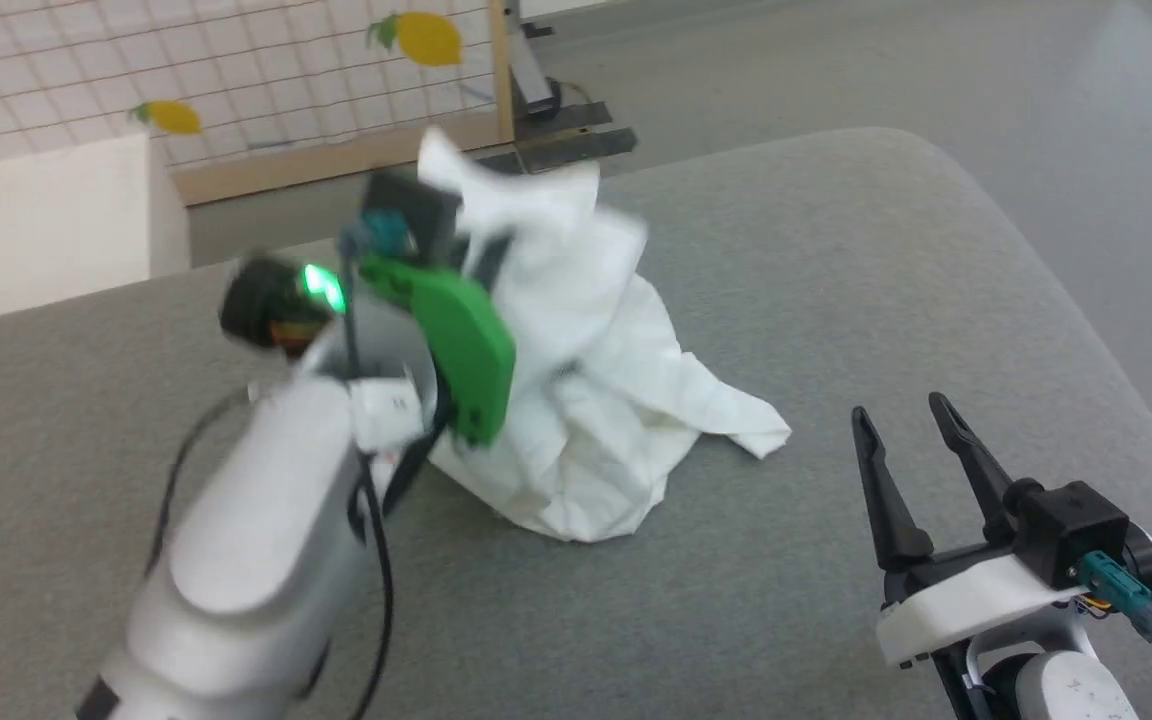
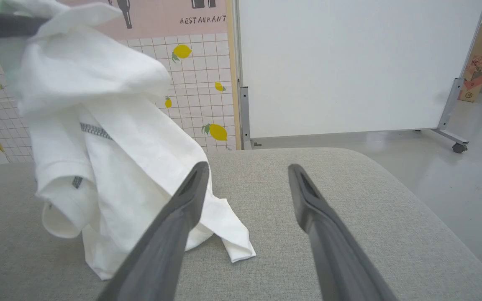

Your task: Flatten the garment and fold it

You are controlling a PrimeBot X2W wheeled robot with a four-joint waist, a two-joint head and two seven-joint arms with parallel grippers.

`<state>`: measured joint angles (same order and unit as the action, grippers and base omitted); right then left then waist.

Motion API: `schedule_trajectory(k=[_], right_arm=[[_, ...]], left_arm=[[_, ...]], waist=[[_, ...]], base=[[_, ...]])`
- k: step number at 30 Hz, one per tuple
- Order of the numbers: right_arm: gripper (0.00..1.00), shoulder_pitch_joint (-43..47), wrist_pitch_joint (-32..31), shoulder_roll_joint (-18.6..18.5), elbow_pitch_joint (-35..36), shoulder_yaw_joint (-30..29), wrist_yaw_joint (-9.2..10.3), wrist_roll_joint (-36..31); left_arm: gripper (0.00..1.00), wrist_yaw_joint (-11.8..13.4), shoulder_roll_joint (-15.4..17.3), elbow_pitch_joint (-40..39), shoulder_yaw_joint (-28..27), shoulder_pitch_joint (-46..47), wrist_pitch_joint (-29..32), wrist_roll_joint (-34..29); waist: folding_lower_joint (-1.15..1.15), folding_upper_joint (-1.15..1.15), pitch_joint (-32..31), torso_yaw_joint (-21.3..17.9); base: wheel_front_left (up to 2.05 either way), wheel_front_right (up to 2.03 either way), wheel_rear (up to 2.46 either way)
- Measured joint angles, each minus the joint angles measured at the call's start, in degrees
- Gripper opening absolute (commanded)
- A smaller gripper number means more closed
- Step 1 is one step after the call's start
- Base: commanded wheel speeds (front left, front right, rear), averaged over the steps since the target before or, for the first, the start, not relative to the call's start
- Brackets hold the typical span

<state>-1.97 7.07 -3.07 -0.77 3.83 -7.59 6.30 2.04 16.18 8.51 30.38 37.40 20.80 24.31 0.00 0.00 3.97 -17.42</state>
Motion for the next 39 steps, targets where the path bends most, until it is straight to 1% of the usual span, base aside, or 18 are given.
schedule_trajectory(k=[2,4,9,10,11,12,14,18,20,24,26,27,30,32,35,36,39], right_arm=[[1.00,0.02,0.00,-0.01,0.02,-0.14,0.00,0.25],[1.00,0.04,0.01,-0.01,0.01,-0.29,0.00,0.33],[1.00,0.04,0.07,0.01,-0.05,-0.45,0.00,0.85],[1.00,0.04,0.07,0.01,-0.08,-0.55,0.00,0.90],[1.00,0.04,0.08,0.01,-0.08,-0.56,0.00,0.92],[1.00,0.04,0.07,0.01,-0.09,-0.59,0.00,0.92],[1.00,0.04,0.08,0.03,-0.09,-0.75,0.00,0.91],[1.00,0.04,0.07,0.03,-0.08,-1.08,0.00,1.02],[1.00,0.04,0.02,0.04,-0.04,-1.14,0.00,1.02],[1.00,0.18,-0.01,0.08,0.38,-1.86,0.00,1.02],[1.00,0.52,-0.09,0.07,0.69,-2.15,0.00,0.93],[1.00,0.74,-0.26,0.07,0.86,-2.20,0.00,0.89],[1.00,0.94,-0.70,0.08,1.30,-2.20,0.00,0.77],[1.00,0.94,-1.07,0.08,1.68,-2.19,0.00,0.71],[1.00,1.07,-1.29,0.09,2.09,-2.42,0.00,0.69],[1.00,1.15,-1.44,0.09,2.21,-2.54,0.00,0.54],[1.00,1.55,-2.04,0.10,2.43,-2.48,0.00,0.10]], left_arm=[[0.00,0.63,0.03,2.43,1.23,-3.76,1.94,0.25],[0.00,1.31,-0.36,5.04,2.16,-8.00,3.32,2.05],[0.00,3.13,-2.77,11.72,3.64,-15.39,5.03,4.79],[0.29,3.79,-3.35,13.00,3.61,-16.42,5.35,5.52],[0.81,4.45,-3.87,13.93,3.52,-17.06,5.38,5.91],[1.00,4.86,-4.25,14.32,3.26,-17.27,5.38,6.25],[1.00,5.36,-5.58,14.22,2.53,-17.40,4.59,7.09],[1.00,6.86,-7.31,13.13,-0.15,-18.16,-2.45,7.71],[1.00,7.33,-7.50,11.48,-1.85,-18.80,-8.65,7.84],[1.00,9.26,-7.54,6.71,-5.37,-18.85,-25.60,4.57],[1.00,10.31,-7.62,5.39,-6.67,-19.15,-31.29,3.55],[1.00,10.70,-7.55,4.81,-7.28,-19.48,-32.96,2.80],[1.00,11.67,-7.06,2.99,-9.03,-21.02,-35.06,1.08],[1.00,11.96,-6.58,1.62,-10.48,-22.38,-35.29,-0.47],[1.00,12.11,-5.63,-2.47,-13.52,-24.92,-35.38,-3.82],[1.00,11.95,-5.52,-3.87,-14.73,-25.87,-35.54,-4.98],[1.00,10.23,-5.59,-5.28,-17.44,-29.79,-35.59,-6.55]], waist=[[0.00,0.00,0.09,-1.02],[0.00,0.00,0.32,-1.80],[0.00,0.00,1.40,-2.00],[0.00,0.00,1.60,-1.87],[0.00,0.00,1.75,-1.65],[0.00,0.00,1.82,-1.43],[0.00,0.00,1.96,-0.76],[0.00,0.00,2.00,0.85],[0.00,0.00,1.84,1.79],[0.00,0.00,1.36,3.60],[0.00,0.00,1.10,4.53],[0.00,0.00,0.97,5.04],[0.00,0.00,0.60,6.37],[0.00,0.00,0.37,7.15],[0.00,0.00,0.01,8.28],[0.00,0.00,-0.12,8.69],[0.00,0.00,-0.45,9.84]], base=[[0.00,0.00,0.00],[0.00,0.00,0.00],[0.00,0.00,0.00],[0.00,0.00,0.00],[0.00,0.00,0.00],[0.00,0.00,0.00],[0.00,0.00,0.00],[0.00,0.00,0.00],[0.00,0.00,0.00],[0.00,0.00,0.00],[0.00,0.00,0.00],[0.00,0.00,0.00],[0.00,0.00,0.00],[0.00,0.00,0.00],[0.00,0.00,0.00],[0.00,0.00,0.00],[0.00,0.00,0.00]])
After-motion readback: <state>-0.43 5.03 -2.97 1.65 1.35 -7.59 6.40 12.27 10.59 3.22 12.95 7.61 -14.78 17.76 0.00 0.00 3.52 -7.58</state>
